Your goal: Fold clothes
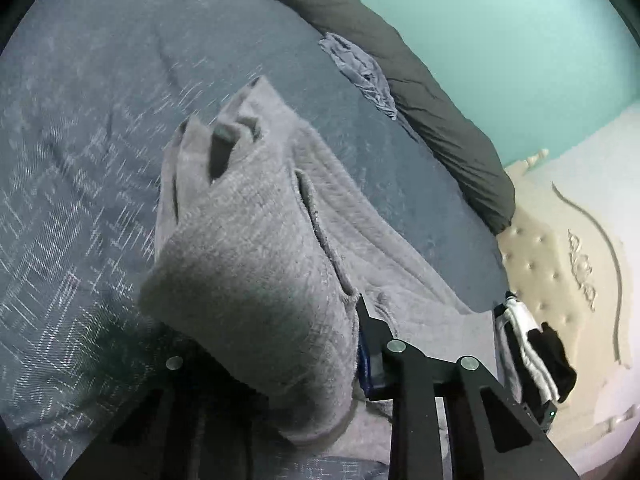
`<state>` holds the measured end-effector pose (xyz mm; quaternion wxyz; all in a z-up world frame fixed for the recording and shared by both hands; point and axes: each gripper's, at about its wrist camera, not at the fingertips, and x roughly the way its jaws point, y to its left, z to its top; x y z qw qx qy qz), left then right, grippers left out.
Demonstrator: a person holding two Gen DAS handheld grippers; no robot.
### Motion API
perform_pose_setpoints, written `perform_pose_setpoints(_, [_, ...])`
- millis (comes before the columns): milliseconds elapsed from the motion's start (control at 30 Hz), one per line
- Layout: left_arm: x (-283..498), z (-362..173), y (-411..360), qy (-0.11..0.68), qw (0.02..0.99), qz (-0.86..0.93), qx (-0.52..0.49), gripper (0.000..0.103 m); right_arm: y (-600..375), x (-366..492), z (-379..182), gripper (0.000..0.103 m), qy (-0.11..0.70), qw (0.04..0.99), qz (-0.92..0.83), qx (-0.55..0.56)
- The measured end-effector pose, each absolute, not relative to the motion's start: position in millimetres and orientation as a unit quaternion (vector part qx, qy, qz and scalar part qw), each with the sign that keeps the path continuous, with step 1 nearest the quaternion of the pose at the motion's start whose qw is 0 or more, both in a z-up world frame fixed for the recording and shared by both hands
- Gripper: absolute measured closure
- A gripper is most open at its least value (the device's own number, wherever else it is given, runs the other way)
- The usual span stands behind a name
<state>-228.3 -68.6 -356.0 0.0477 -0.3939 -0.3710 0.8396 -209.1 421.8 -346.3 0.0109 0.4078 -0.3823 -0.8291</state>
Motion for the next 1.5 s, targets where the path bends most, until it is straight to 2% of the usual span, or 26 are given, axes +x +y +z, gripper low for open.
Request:
perform_pose_setpoints(300, [-249.5,-295.7,-31.9,-0.342,0.090,0.859,-0.370,0.078,425.8,-205.8,-344.2,0.040,-0.389,0.011,-0.828,0.403])
perform_pose_setpoints(500, [-270.1,-239.6,38.2,-0.296,0.153,0.873,-0.356,0.079,435.2,-200.0,-342.9,0.040,-0.399,0.009,-0.826,0.397])
perform_pose_setpoints(633, [-289.3,-221.1,121.4,-0.251,0.206,0.874,-0.362,0.079,443.7,-194.8,-340.9,0.040,-0.403,0.007,-0.827,0.393])
perform_pose_setpoints(700, [-295.3,-224.7,166.2,-0.216,0.227,0.872,-0.376,0.079,449.3,-192.1,-340.3,0.040,-0.405,0.005,-0.827,0.389])
perform_pose_setpoints(833, [-303.4,-268.3,271.0,-0.105,0.259,0.848,-0.450,0.077,461.4,-190.4,-341.3,0.040,-0.414,0.001,-0.825,0.385])
perform_pose_setpoints(933, [-301.6,-300.0,313.1,-0.050,0.259,0.833,-0.486,0.073,469.4,-189.2,-340.6,0.040,-0.417,-0.001,-0.825,0.381])
perform_pose_setpoints(1000, [-298.5,-303.3,321.2,-0.048,0.255,0.835,-0.485,0.067,475.6,-186.9,-339.9,0.040,-0.421,-0.004,-0.825,0.376])
perform_pose_setpoints(1067, [-296.1,-296.7,323.0,-0.054,0.259,0.834,-0.484,0.052,481.0,-185.1,-340.3,0.040,-0.426,-0.006,-0.824,0.373])
perform_pose_setpoints(1433, [-275.1,-217.7,254.6,-0.116,0.267,0.864,-0.411,0.039,480.2,-182.3,-332.2,0.040,-0.433,0.002,-0.828,0.355])
perform_pose_setpoints(1500, [-277.3,-230.2,246.3,-0.107,0.253,0.863,-0.424,0.038,480.0,-181.7,-328.3,0.040,-0.430,0.003,-0.832,0.350])
